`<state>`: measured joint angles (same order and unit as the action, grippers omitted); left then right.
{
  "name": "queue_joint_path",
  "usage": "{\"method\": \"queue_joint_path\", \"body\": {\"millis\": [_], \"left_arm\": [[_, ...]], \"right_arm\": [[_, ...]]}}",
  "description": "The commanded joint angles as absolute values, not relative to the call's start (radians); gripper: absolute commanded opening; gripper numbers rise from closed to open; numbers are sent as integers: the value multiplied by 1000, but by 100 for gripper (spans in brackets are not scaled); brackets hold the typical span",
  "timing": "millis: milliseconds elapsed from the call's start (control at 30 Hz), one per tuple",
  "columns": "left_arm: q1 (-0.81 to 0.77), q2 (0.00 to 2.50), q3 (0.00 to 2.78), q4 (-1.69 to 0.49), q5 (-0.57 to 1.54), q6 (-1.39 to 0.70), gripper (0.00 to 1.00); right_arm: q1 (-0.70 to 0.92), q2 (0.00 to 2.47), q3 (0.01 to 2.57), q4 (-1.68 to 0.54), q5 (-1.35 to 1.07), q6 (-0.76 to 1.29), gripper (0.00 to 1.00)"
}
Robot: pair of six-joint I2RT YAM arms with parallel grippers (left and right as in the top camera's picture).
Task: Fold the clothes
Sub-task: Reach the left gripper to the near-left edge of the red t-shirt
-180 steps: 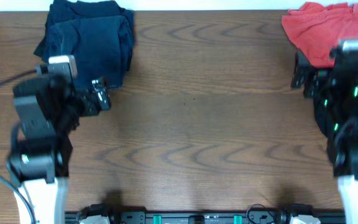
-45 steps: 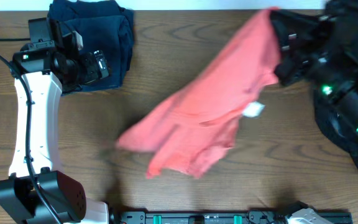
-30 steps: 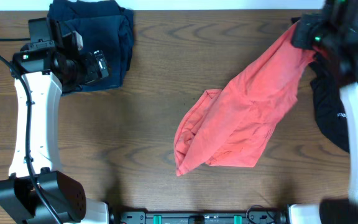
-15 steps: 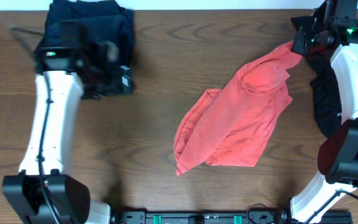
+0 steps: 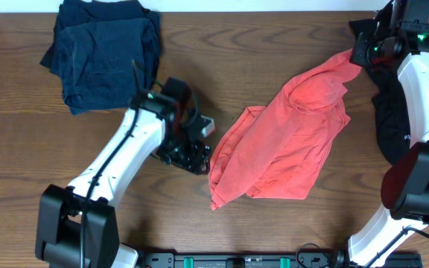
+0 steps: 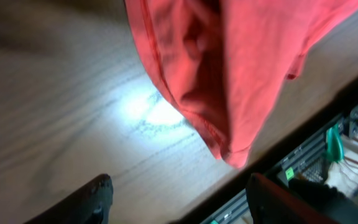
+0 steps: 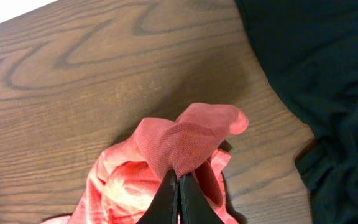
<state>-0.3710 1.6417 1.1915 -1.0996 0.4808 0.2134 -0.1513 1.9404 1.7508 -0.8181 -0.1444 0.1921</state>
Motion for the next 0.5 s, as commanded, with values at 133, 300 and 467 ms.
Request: {"method": "queue_joint_path", "body": {"millis": [133,300,467], "left_arm": [[-411,1639,1039,-908,640,214,70],[-453,1641,1024,-894,695,237,70],[-500,1653,1017,-862,723,242,61]], "right_arm": [[-156,1950,1755,-820,-159,175,2],[-156,1950,1755,-820,-158,174,3],[-156,1950,1755,-820,-158,174,4]]}}
